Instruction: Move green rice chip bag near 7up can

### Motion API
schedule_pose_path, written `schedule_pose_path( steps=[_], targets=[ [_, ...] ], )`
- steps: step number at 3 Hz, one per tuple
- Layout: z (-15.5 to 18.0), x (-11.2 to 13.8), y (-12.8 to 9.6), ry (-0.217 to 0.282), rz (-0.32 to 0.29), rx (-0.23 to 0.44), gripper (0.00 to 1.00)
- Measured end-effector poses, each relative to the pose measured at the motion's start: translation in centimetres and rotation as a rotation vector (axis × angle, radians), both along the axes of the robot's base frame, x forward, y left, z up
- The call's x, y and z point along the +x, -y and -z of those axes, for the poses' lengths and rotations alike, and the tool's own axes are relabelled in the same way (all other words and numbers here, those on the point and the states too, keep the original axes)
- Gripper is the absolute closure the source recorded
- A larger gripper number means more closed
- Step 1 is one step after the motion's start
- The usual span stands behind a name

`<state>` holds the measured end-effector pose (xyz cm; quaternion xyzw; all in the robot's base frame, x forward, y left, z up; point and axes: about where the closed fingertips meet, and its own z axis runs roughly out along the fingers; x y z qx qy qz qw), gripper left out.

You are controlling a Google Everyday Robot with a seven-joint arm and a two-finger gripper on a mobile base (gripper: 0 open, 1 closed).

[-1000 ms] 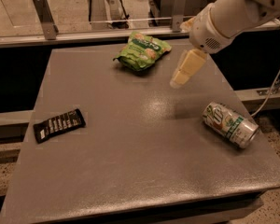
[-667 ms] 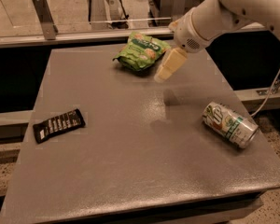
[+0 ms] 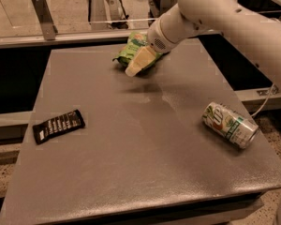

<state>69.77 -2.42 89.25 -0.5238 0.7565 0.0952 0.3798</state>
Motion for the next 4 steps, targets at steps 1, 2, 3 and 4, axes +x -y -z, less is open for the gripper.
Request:
schedule_pose_path(
  steps=[1,2,3,4],
  targets=[
    [1.6,1.3,-2.0,-0.001,0.037,-0.02,0.0],
    [2.7,2.8,-2.3,-0.023,0.093,-0.022,0.18],
    [3.0,3.3,-1.3,-0.043,0.136,0.0,0.4],
    [2.2,3.3,-0.2,-0.038,0.151,0.033,0.64]
  ],
)
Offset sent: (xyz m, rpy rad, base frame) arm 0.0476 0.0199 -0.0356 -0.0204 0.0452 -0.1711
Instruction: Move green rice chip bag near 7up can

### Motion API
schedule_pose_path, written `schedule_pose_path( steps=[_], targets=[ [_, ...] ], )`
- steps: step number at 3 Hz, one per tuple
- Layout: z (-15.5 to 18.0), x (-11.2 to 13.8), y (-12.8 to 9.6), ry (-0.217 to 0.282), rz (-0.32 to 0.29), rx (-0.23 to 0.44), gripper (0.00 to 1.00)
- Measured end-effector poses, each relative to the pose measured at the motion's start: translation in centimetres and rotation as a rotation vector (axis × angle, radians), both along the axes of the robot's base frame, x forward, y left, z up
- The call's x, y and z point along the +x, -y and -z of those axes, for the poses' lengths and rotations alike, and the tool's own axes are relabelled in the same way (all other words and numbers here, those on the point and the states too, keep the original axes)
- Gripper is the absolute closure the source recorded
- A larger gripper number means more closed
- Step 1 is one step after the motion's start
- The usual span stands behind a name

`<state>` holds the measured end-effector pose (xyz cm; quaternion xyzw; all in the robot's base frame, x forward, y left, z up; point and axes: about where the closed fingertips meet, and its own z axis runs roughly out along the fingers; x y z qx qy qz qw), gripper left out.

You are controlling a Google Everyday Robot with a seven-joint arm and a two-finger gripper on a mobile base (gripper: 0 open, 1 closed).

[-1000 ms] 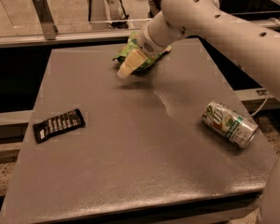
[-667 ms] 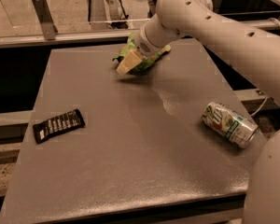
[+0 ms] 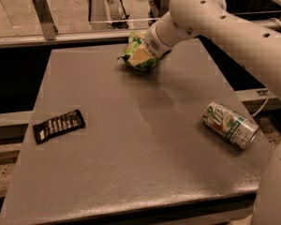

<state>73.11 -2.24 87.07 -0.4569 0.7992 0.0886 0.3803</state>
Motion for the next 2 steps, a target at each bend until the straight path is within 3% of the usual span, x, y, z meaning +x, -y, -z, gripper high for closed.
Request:
schedule_pose_path(
  steps=[1,2],
  targets=[
    [-2.5,-0.4,0.7,0.036,-0.033,0.032,0.87],
    [-4.8,-1.0,1.3,0.048,-0.069,0.001,1.0]
  ],
)
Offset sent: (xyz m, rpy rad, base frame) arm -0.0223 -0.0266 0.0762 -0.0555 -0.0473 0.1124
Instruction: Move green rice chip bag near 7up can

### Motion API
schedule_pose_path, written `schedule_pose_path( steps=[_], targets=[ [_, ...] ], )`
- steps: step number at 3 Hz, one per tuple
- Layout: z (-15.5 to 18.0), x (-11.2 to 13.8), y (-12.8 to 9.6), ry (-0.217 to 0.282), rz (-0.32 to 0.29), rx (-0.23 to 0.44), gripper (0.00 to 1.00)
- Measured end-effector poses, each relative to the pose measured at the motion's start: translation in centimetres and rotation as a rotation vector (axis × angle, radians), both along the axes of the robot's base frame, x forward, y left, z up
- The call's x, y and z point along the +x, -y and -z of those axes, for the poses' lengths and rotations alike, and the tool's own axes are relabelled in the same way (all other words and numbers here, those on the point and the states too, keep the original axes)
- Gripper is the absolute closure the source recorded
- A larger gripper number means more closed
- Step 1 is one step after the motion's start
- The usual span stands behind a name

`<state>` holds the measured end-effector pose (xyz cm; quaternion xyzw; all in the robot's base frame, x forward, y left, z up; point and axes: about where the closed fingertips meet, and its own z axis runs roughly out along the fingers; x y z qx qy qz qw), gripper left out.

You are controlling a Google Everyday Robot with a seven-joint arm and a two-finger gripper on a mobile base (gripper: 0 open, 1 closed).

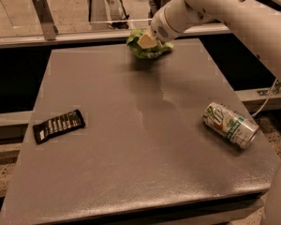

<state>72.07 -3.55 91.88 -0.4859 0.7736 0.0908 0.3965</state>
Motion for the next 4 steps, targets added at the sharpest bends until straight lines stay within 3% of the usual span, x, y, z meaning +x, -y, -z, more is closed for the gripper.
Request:
schedule_pose_path(
  steps=[1,4],
  targets=[
    [-1.4,-2.4,3.0,-0.049,0.005,-0.102,1.0],
    [-0.7,-10.5,9.8,-0.234,0.209,-0.332,1.0]
  ],
)
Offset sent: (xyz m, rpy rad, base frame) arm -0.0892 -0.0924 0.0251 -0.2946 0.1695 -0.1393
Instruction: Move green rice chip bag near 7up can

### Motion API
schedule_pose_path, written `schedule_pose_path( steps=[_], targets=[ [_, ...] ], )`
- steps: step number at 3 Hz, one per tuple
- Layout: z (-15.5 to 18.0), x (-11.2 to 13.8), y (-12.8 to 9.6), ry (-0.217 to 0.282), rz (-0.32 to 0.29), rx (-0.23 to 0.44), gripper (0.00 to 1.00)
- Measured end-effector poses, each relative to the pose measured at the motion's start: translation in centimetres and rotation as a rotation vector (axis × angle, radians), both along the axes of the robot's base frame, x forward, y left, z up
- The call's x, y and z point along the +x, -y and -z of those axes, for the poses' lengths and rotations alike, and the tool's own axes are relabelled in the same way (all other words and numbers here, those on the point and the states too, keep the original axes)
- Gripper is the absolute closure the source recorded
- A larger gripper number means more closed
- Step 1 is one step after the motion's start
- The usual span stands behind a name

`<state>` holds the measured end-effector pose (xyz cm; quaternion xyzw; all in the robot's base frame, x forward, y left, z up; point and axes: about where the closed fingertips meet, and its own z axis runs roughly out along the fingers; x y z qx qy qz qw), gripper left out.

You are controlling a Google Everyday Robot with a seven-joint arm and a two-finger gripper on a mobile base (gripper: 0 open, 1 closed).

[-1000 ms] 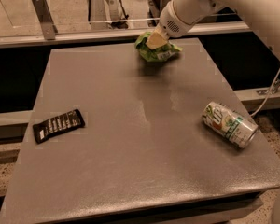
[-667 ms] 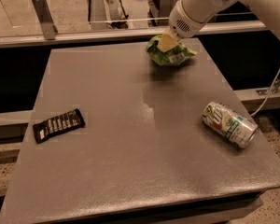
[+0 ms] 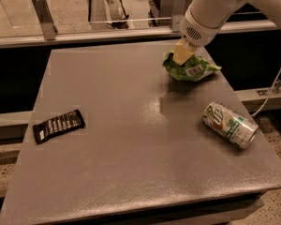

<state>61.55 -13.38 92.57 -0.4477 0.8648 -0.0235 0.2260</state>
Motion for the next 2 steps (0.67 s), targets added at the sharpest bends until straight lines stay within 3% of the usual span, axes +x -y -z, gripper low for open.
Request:
schedule_pose_path(
  steps=[2],
  targets=[
    [1.5,-3.9,0.9,-0.102,0.095,-0.028,1.0]
  ],
)
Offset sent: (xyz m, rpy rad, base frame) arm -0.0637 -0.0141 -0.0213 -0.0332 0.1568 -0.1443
